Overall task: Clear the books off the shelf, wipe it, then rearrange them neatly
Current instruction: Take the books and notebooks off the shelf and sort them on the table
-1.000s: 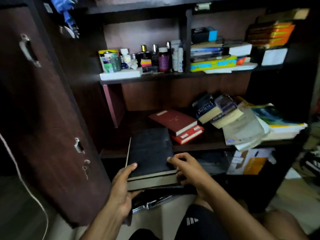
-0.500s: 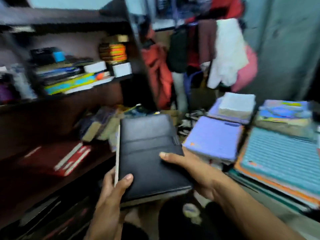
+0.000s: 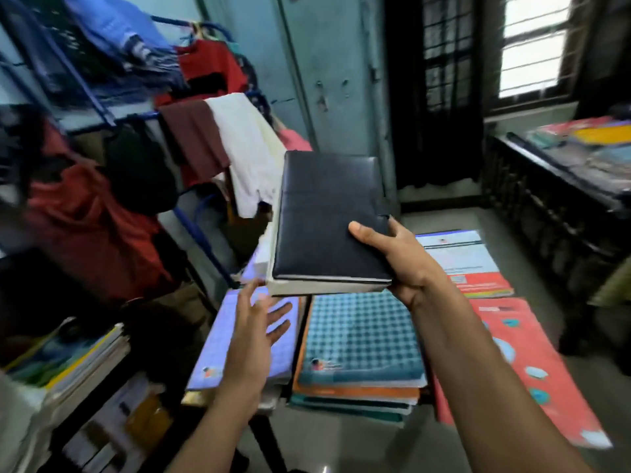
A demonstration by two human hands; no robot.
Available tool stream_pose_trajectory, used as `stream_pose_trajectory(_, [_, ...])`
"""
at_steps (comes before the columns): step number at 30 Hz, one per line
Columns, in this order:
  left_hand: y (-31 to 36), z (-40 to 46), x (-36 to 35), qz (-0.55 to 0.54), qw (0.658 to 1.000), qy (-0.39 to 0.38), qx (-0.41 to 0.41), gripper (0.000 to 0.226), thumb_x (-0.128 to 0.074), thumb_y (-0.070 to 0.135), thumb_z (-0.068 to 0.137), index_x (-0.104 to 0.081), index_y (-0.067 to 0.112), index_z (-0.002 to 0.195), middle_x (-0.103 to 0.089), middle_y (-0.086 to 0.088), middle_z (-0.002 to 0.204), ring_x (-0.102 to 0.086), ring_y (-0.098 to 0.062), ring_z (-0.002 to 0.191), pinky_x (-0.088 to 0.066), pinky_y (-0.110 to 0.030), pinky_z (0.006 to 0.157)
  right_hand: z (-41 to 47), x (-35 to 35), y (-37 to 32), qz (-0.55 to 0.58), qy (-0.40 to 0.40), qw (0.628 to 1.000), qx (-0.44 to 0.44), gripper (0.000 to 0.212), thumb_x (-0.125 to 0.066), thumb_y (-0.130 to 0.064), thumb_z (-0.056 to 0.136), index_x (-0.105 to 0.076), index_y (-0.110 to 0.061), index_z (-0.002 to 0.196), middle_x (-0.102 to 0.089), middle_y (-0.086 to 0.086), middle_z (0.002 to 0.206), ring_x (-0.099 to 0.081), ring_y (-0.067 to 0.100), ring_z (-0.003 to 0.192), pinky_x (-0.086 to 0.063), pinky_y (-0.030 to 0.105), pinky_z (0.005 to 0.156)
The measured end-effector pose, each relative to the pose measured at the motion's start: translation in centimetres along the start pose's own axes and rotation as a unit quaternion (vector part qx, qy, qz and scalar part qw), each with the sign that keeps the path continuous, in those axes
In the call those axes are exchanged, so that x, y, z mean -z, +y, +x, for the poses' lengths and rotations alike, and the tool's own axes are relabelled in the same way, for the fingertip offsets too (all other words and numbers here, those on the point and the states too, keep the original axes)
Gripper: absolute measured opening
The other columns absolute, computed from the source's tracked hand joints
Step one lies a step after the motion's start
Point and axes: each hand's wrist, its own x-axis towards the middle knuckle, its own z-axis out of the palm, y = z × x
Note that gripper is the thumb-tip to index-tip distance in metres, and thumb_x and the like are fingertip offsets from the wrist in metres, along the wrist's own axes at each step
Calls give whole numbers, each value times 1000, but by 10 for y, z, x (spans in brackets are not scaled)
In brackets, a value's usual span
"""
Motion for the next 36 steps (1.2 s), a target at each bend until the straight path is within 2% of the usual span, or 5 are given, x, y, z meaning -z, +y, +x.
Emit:
stream_pose_trajectory(2, [-19, 10, -20, 225, 971, -71, -50, 43, -58, 49, 99, -38, 57, 136, -58, 6, 143, -55, -18, 133, -46, -31, 95, 9, 31, -11, -11, 42, 999, 27, 63, -82, -20, 70, -61, -7, 128, -74, 12, 117, -72, 30, 106, -61, 37, 82])
stream_pose_trajectory(7, [-35, 15, -68, 721, 642, -197, -171, 59, -37, 72, 97, -39, 40, 146, -51, 10, 149, -55, -22, 129, -50, -36, 90, 43, 117, -42, -106, 122, 985, 68, 60, -88, -20, 65, -65, -13, 120, -75, 9, 114, -72, 29, 105, -58, 44, 91])
stream_pose_trajectory(19, [-25, 25, -89, 750, 602, -255, -101, 56, -38, 71, 96, -48, 33, 136, -61, 4, 133, -58, -23, 121, -47, -34, 85, 90, 254, -15, -186, 252, 942, -121, 44, -84, -19, 81, -67, -8, 120, -75, 12, 97, -72, 20, 72, -55, 27, 48])
stream_pose_trajectory(31, [-25, 18, -88, 736, 625, -234, -115, 59, -35, 72, 97, -42, 38, 145, -56, 7, 142, -58, -20, 123, -49, -35, 90, 181, 309, -20, -465, 223, 841, -166, 112, -93, -70, 24, -67, -9, 113, -73, 12, 108, -70, 32, 94, -58, 48, 91])
stream_pose_trajectory(36, [-26, 17, -88, 743, 618, -233, -110, 61, -34, 73, 97, -40, 37, 146, -54, 7, 145, -57, -20, 125, -49, -35, 91, 135, 241, -26, -605, 199, 765, -98, 52, -71, -36, 93, -58, 0, 128, -64, 20, 126, -61, 37, 112, -50, 44, 97])
